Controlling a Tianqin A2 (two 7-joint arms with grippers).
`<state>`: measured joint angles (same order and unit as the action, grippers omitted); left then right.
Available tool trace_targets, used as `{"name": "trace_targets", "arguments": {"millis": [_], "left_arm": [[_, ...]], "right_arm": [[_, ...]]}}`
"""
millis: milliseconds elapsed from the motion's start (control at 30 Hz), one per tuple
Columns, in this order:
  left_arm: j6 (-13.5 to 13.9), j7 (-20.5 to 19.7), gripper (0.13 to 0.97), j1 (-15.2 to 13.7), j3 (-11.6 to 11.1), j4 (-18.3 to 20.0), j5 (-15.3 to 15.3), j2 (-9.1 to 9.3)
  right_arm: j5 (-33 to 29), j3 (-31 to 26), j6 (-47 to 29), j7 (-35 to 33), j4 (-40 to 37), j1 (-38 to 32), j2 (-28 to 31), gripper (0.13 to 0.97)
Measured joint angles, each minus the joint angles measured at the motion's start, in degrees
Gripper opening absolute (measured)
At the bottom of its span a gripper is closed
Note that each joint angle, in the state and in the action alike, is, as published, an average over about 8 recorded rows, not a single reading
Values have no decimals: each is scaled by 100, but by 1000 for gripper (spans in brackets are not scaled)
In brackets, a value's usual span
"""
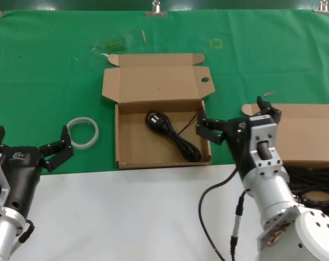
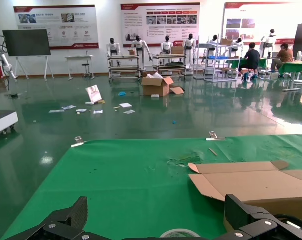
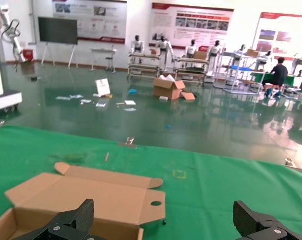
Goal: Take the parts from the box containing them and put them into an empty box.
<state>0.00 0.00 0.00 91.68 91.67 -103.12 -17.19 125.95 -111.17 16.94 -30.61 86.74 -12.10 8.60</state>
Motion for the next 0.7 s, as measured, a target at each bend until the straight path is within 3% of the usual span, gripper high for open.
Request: {"name": "trace_targets", "arguments": {"millis": [700], "left_arm": [[0, -1, 966, 0, 0, 0, 0, 0]], "right_arm": [[-1526, 1305, -1134, 2051, 330, 811, 0, 966]]}}
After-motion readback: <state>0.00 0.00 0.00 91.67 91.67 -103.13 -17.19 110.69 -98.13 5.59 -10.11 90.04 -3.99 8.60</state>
